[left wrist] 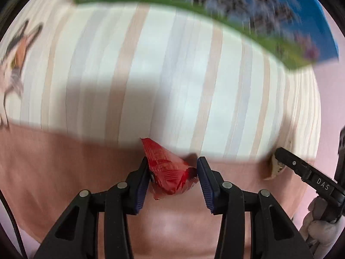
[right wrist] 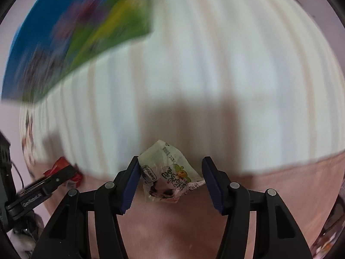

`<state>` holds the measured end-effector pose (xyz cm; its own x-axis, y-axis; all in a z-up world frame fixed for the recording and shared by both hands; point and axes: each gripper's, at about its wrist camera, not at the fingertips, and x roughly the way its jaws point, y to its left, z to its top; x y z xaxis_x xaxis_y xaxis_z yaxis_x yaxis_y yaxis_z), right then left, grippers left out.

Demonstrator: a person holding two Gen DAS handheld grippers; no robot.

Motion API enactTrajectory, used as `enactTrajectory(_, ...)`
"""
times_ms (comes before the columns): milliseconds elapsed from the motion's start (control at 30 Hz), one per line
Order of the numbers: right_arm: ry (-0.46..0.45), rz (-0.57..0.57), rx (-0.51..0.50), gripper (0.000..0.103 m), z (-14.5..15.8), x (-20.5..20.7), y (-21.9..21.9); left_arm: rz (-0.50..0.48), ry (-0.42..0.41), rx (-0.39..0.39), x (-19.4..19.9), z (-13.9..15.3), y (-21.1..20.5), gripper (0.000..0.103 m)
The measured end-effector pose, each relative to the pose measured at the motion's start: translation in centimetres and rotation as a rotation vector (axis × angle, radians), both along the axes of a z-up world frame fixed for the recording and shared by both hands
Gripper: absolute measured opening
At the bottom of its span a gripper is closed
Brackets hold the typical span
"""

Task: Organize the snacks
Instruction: 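Grasp the red triangle packet with the left tool while the right tool grasps the clear wrapped candy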

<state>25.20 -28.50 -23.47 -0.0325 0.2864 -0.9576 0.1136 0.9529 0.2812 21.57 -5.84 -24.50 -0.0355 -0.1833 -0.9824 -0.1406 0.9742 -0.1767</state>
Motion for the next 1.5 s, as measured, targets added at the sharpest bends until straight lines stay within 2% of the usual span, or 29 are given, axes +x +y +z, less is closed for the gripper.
enactTrajectory(133, 0.045, 0.060, 0.014, 0.060, -1.0, -3.6, 2.8, 0.002, 0.042, -0.002, -2.8, -1.4, 0.1, 0.041)
enactTrajectory(233, 0.042, 0.024, 0.014, 0.062, -1.3, -4.5, 3.5, -0.012, 0.055, -0.004, -2.8, -2.2, 0.1, 0.042)
enactTrajectory(267, 0.046, 0.012, 0.017, 0.064, -1.3, -4.5, 3.5, -0.021, 0.061, -0.010, -3.0, -2.3, 0.0, 0.045)
enactTrajectory(333, 0.064, -0.006, 0.047, 0.075, -1.6, -4.6, 3.7, -0.032, 0.070, -0.027, -2.7, -2.9, -0.2, 0.051)
enactTrajectory(400, 0.073, -0.006, 0.057, 0.079, -1.5, -5.0, 3.2, -0.040, 0.076, -0.030, -2.1, -3.3, -1.1, 0.054)
enactTrajectory(467, 0.085, 0.019, 0.046, 0.080, -1.4, -5.0, 3.9, -0.052, 0.083, -0.047, -2.0, -3.5, -1.6, 0.065)
enactTrajectory(567, 0.092, 0.033, 0.038, 0.080, -1.4, -5.3, 4.7, -0.073, 0.086, -0.055, -2.4, -3.8, -2.0, 0.068)
enactTrajectory(833, 0.074, 0.083, -0.022, 0.080, -1.8, -6.0, 7.8, -0.099, 0.097, -0.083, -2.7, -4.0, -1.9, 0.068)
enactTrajectory(900, 0.070, 0.096, -0.038, 0.080, -2.1, -6.5, 9.1, -0.096, 0.094, -0.078, -2.8, -3.6, -0.8, 0.062)
enactTrajectory(967, 0.062, 0.096, -0.046, 0.080, -2.1, -6.7, 9.6, -0.093, 0.091, -0.060, -3.3, -3.6, -0.4, 0.049)
enactTrajectory(1033, 0.056, 0.093, -0.053, 0.075, -2.0, -6.8, 10.0, -0.085, 0.089, -0.058, -3.6, -3.7, 0.1, 0.046)
enactTrajectory(1200, 0.041, 0.080, -0.051, 0.064, -1.8, -7.6, 8.6, -0.074, 0.087, -0.054, -3.7, -3.7, 0.2, 0.045)
enactTrajectory(1400, 0.026, 0.086, -0.038, 0.062, -1.2, -8.2, 8.6, -0.079, 0.079, -0.046, -3.3, -3.4, -1.3, 0.044)
enactTrajectory(1500, 0.014, 0.081, -0.023, 0.061, -0.7, -8.5, 8.3, -0.090, 0.068, -0.047, -3.3, -1.8, -0.8, 0.044)
